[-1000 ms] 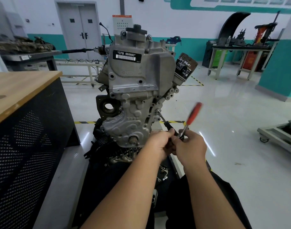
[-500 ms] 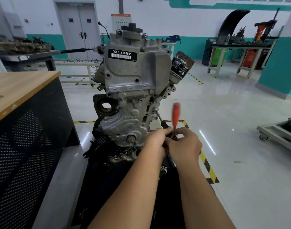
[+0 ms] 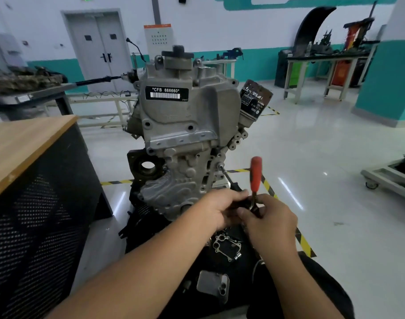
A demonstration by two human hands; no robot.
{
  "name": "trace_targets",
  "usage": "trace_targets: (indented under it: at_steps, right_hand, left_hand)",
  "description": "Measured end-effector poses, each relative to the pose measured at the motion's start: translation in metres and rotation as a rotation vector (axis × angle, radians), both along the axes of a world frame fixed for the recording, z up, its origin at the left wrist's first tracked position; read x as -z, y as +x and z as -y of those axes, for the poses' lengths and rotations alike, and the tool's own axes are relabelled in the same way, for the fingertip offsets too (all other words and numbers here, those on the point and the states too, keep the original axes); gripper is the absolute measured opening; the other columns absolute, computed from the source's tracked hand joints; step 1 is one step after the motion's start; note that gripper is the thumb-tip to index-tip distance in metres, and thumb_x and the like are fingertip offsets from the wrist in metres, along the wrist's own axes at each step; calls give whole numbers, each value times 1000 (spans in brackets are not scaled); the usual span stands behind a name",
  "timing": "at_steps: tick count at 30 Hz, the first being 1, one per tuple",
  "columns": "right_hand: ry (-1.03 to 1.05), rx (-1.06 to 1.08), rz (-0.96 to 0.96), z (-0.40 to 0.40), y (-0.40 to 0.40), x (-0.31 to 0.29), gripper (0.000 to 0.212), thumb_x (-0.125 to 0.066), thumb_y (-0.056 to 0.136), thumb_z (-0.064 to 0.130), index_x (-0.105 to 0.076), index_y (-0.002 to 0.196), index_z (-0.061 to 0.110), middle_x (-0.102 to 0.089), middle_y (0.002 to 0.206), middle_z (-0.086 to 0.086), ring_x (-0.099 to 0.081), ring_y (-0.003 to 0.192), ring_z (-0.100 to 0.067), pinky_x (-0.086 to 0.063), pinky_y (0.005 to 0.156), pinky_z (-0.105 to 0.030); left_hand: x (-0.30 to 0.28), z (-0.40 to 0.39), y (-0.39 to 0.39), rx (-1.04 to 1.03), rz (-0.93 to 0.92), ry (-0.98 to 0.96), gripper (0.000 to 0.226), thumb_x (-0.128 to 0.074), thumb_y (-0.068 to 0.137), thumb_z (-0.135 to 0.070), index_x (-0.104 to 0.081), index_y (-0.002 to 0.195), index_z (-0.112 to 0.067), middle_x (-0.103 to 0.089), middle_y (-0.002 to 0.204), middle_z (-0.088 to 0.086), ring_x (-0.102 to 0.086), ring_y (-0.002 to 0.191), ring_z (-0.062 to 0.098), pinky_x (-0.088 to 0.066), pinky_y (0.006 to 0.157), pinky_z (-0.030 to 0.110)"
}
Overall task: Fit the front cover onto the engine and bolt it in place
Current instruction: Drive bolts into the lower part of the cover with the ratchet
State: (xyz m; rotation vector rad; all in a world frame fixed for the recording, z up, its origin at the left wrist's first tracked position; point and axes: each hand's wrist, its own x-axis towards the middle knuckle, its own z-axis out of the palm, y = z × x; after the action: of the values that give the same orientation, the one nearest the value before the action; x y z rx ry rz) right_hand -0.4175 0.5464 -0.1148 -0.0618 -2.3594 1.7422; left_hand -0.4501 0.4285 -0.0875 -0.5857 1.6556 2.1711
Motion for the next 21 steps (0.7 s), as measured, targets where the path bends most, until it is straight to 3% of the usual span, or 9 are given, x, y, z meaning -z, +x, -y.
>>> trace_targets:
  at_steps: [3,5,8,10,13,15,17,19,21]
  right_hand:
    - [-605,-34,225,-6,-3,-8,17,-76,92,13,-67,95,-1,-73,68,-12,-73,58,-22,-58,52,-27]
    - [-944,-21,370,-14,-10,-16,23,-71,96,16,-63,88,-4,-65,65,-13,-72,56,-22,-58,51,-29]
    - [-991,-45,390,-25,-17,-23,22,-70,95,19,-63,84,1,-55,70,-11,-70,55,-18,-58,50,-26]
    - [-954,-93,333,-21,-14,-23,23,-71,92,20,-65,79,2,-56,65,-11,-67,55,-19,-58,50,-28]
    - [-807,-145,208,-13,-9,-24,24,-69,95,18,-64,93,-5,-66,67,-16,-64,54,-22,-56,50,-31]
    - [-570,-194,86,-12,-9,-31,18,-71,95,16,-65,97,-1,-68,68,-20,-62,52,-26,-55,50,-35]
    - [-283,-258,-7,-16,-14,-40,9,-75,92,14,-66,91,16,-66,62,-14,-59,47,-27,-53,48,-39]
    - [118,-270,-94,-21,-20,-43,20,-78,88,16,-64,88,30,-66,58,-4,-62,48,-24,-56,49,-41]
    - [316,-251,-177,-20,-20,-40,29,-78,85,15,-63,91,40,-68,64,6,-66,55,-18,-57,54,-39]
  left_hand:
    - [10,11,-4,23,-55,125,12,-70,94,-18,-72,93,-6,-76,81,11,-72,65,23,-60,56,32]
    - [12,14,-10,35,-80,242,11,-61,99,-11,-70,97,-4,-76,84,15,-74,67,25,-60,55,32]
    - [8,1,-11,38,-71,308,14,-55,102,-9,-67,103,-2,-75,79,14,-72,60,23,-58,53,30]
    - [6,-6,-10,35,-65,309,17,-54,103,-14,-64,109,-1,-71,69,11,-64,49,20,-53,46,25]
    - [1,-3,-9,13,-66,296,22,-56,103,-19,-67,96,-2,-66,60,9,-58,43,19,-48,42,24]
    - [-5,1,-7,-6,-59,304,24,-58,102,-21,-67,91,-2,-66,59,9,-61,43,20,-48,41,24]
    - [-10,2,-6,-49,-48,325,21,-62,100,-21,-69,93,-2,-69,64,10,-65,48,22,-51,42,26]
    - [-10,-1,-8,-73,-28,332,20,-65,97,-22,-73,90,-5,-72,72,8,-69,57,21,-56,50,28]
    - [-7,-5,-10,-62,-33,310,29,-63,97,-25,-75,76,-10,-71,71,5,-68,59,19,-56,58,28]
